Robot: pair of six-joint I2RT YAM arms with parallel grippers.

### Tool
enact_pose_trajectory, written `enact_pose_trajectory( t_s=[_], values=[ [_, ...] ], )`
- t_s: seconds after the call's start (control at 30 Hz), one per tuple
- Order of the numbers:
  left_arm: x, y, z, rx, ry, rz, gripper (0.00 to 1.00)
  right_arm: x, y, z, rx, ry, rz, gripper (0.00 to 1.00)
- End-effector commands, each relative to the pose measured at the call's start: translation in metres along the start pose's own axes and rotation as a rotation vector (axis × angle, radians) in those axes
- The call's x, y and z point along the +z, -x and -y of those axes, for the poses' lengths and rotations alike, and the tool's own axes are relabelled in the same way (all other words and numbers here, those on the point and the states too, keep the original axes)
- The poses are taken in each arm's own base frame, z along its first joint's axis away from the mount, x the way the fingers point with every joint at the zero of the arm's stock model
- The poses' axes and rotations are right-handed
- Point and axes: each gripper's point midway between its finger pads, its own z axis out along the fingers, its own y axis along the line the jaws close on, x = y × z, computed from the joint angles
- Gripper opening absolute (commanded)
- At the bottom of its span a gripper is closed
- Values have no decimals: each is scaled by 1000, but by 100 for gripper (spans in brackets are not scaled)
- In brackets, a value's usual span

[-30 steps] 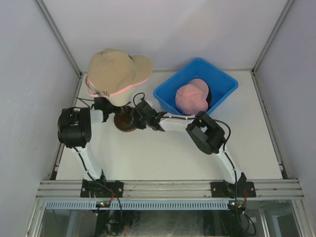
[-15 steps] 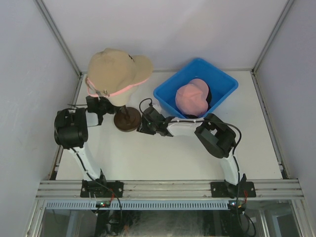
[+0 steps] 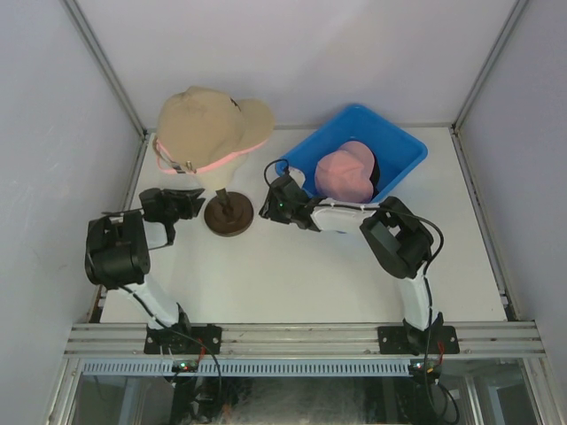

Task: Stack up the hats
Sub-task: Adjust the hat stand at the center of the board.

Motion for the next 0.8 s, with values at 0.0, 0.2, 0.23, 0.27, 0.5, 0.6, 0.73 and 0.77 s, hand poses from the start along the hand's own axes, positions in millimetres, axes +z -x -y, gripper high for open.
enact_pose_trajectory(
  t_s=[0.0, 0.2, 0.23, 0.27, 0.5, 0.6, 0.73, 0.77],
  values=[
    [-17, 4, 4, 50, -32, 69, 41, 11, 41, -16, 9, 47, 67, 41],
    [-31, 3, -22, 56, 16, 115, 40, 32, 53, -32, 14, 64, 48, 41],
    [-33, 3, -25, 56, 21, 122, 40, 36, 54, -35, 16, 65, 45, 40],
    [-35, 4, -27, 56, 26, 130, 40, 39, 55, -38, 19, 68, 43, 40],
    [-38, 4, -33, 70, 41, 146, 40, 56, 61, -50, 53, 83, 29, 39],
    [-38, 1, -33, 73, 41, 138, 40, 63, 58, -54, 59, 86, 17, 39],
    [-36, -4, -35, 84, 48, 125, 40, 69, 52, -57, 50, 68, 9, 39],
    [-36, -5, -37, 88, 53, 121, 40, 70, 51, -56, 48, 61, 5, 39]
  ],
)
